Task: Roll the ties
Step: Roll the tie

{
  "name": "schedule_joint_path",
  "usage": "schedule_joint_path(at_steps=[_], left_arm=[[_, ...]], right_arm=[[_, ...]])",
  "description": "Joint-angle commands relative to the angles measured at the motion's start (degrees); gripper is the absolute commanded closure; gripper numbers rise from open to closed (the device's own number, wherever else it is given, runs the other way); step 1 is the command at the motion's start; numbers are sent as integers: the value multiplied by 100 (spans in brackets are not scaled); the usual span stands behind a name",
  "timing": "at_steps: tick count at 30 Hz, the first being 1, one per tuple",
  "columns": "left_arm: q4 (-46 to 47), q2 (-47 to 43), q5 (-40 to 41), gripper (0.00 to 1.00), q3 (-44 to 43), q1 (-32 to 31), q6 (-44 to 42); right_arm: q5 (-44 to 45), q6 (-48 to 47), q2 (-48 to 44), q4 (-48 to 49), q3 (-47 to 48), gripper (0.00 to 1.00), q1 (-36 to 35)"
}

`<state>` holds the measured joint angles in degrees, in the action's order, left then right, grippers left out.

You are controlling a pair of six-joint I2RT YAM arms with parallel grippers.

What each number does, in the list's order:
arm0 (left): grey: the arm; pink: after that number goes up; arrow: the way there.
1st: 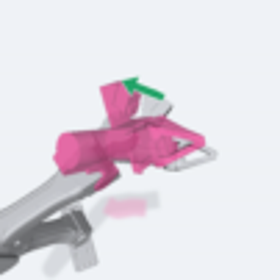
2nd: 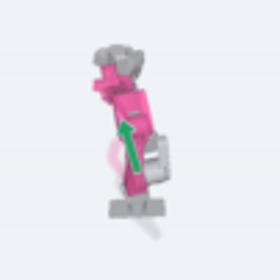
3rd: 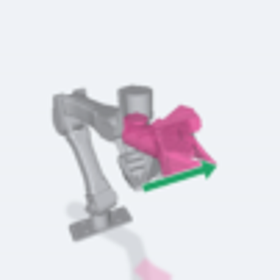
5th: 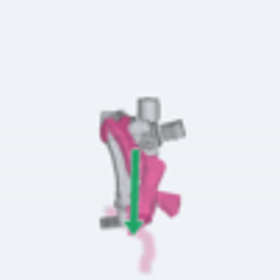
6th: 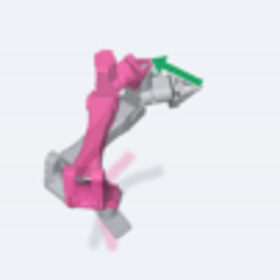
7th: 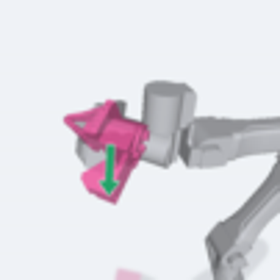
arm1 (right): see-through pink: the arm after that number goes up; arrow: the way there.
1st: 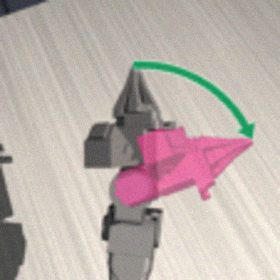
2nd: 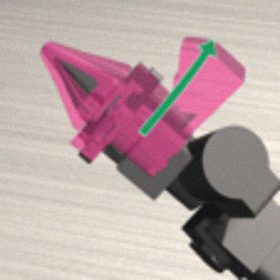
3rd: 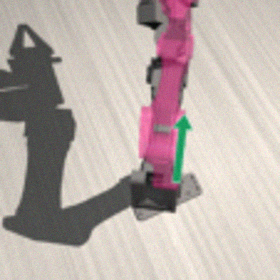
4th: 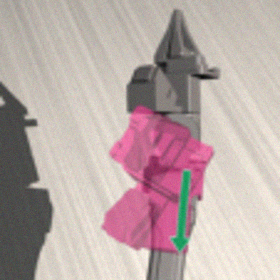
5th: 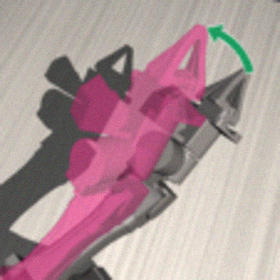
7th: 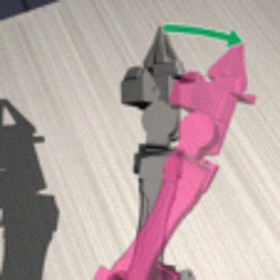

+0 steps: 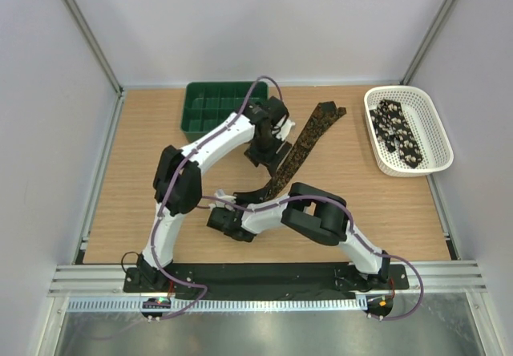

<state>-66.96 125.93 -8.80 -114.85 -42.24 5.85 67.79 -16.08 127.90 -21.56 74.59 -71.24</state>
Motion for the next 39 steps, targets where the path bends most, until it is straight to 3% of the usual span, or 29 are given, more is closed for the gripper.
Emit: schedule_joint_path(at_steps=[1, 7, 11, 14, 18, 29, 39], left_arm=[[771, -666, 186, 34, -196, 207, 197], [1561, -1385, 826, 34, -127, 716, 609], [2694, -2527, 1231, 33, 1233, 1024, 769], [2820, -3161, 1416, 33, 1675, 1077, 751], [3302, -3855, 1749, 33, 2893, 1086, 892], [4656, -5726, 2391, 31, 5260, 1174, 1392], [5666, -7072, 2515, 29, 7010, 1174, 2069]], right_arm=[[-802, 316, -142, 56, -93, 99, -21], [-1180, 491, -309, -23, -102, 99, -13], [-1575, 702, -642, -190, -102, 99, 5], [-2049, 913, -915, -418, -6, 99, 49], [-2936, 1150, -1310, -498, 12, 99, 250], [-6513, 1836, -2356, -305, -436, 99, 1472], [-9545, 2178, -2208, 99, -682, 99, 2676]])
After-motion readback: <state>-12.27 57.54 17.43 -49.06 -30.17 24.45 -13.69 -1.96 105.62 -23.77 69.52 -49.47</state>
